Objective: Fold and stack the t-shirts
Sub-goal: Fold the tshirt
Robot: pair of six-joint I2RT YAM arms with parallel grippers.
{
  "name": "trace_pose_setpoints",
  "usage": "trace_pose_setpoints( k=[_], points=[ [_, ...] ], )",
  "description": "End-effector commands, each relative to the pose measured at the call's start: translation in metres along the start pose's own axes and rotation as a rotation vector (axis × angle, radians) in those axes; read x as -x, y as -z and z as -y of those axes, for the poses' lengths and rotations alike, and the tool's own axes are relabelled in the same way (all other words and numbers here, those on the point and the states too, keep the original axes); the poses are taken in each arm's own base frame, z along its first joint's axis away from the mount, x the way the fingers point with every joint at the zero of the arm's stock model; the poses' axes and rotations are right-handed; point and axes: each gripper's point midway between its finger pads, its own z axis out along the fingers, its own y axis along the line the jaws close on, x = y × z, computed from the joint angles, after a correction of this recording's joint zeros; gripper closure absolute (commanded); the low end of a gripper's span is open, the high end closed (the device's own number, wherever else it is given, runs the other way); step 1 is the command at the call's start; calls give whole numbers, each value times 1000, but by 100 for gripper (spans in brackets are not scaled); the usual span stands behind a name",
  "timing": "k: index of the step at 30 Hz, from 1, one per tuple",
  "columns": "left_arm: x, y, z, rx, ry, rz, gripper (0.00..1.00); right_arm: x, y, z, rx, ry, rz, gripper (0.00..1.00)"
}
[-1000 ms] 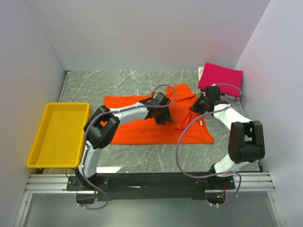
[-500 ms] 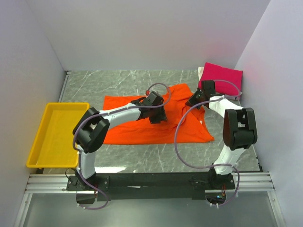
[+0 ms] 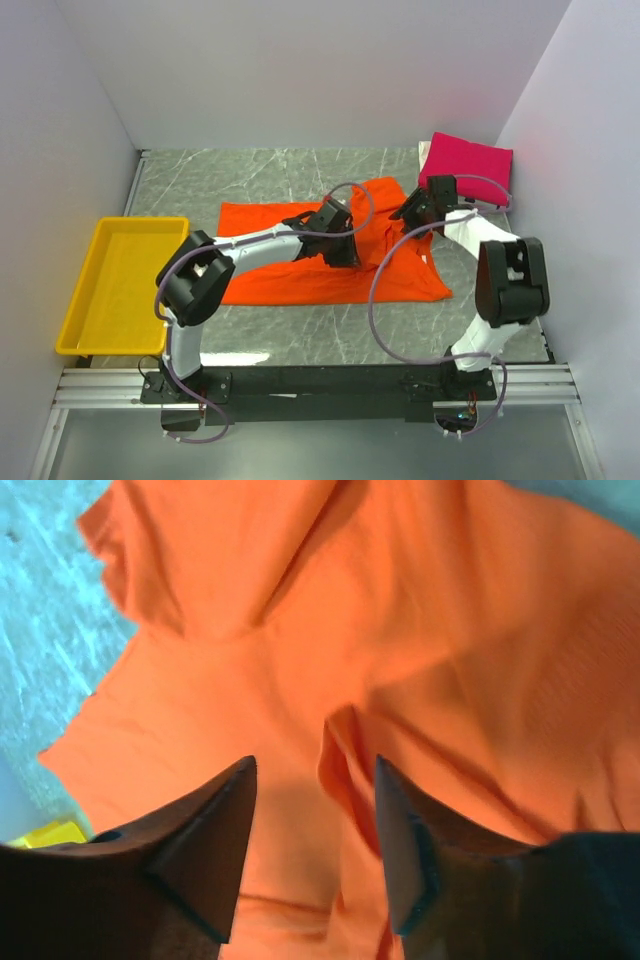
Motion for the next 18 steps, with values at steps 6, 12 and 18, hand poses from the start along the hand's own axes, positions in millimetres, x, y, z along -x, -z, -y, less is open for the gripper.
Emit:
trace_pose_setpoints(
  k=[6, 12, 18],
  points=[
    [-16, -13, 38, -102, -111, -51, 76, 12, 71, 10, -10, 32, 187, 41],
    [-26, -30, 53, -119, -140, -78, 77, -17, 85, 52, -64, 0, 182, 62],
    [-19, -49, 55, -97, -140, -66, 77, -40, 85, 96, -128, -46, 169, 71]
  ],
)
